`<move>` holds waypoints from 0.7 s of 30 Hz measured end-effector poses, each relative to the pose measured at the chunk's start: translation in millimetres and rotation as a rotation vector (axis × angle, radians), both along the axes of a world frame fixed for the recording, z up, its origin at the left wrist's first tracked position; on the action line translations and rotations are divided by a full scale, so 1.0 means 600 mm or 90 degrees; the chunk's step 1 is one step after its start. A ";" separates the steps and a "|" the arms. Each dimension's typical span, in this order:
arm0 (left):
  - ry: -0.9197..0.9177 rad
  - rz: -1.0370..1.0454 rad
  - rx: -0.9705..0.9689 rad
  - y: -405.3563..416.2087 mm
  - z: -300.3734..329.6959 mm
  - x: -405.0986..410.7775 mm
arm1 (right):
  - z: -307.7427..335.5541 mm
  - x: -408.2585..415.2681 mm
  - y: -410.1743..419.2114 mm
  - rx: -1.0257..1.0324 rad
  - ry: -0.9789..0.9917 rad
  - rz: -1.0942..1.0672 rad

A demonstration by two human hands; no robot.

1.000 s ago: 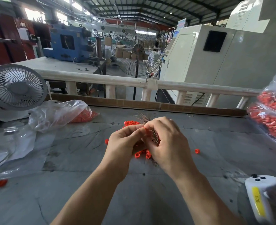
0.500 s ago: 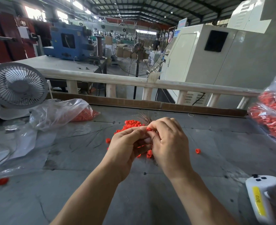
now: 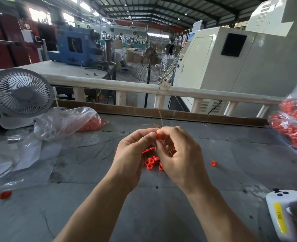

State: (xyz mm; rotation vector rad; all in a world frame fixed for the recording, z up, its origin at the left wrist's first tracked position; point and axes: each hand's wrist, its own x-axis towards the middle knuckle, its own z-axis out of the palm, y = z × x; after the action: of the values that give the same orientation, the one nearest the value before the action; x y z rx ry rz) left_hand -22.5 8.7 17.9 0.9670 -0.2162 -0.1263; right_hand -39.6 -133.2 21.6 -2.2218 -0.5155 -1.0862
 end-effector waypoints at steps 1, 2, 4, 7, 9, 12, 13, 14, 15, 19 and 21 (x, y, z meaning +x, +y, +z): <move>-0.004 0.005 0.008 0.000 -0.001 0.000 | 0.000 0.000 0.000 0.012 0.006 0.009; -0.007 0.010 0.018 0.001 -0.002 0.001 | 0.000 0.000 -0.001 0.022 0.011 0.013; -0.006 0.019 0.038 -0.001 -0.004 0.002 | -0.001 0.002 -0.004 0.039 0.025 0.012; 0.001 0.019 0.048 -0.002 -0.004 0.002 | -0.004 0.002 -0.009 0.077 0.046 0.003; -0.009 0.020 0.071 -0.003 -0.004 0.002 | -0.007 0.003 -0.011 0.119 0.058 -0.004; -0.019 0.092 0.166 -0.007 -0.010 0.004 | -0.011 0.011 -0.025 0.164 0.057 -0.071; -0.016 0.136 0.216 -0.008 -0.014 0.007 | -0.012 0.015 -0.035 0.177 0.064 -0.115; -0.013 0.179 0.268 -0.007 -0.017 0.009 | -0.014 0.019 -0.048 0.187 0.080 -0.167; -0.014 0.216 0.321 -0.005 -0.021 0.011 | -0.015 0.023 -0.063 0.193 0.103 -0.225; -0.060 0.343 0.566 0.008 -0.030 0.017 | -0.028 0.034 -0.127 0.206 0.255 -0.438; -0.085 0.386 0.667 0.011 -0.033 0.018 | -0.037 0.037 -0.153 0.186 0.334 -0.519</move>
State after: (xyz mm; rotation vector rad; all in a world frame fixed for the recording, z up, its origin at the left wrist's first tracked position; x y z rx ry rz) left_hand -11.7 15.3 -1.8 2.0434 0.0523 0.4301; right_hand -17.4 -224.8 -0.9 -2.3416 0.7823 -0.7907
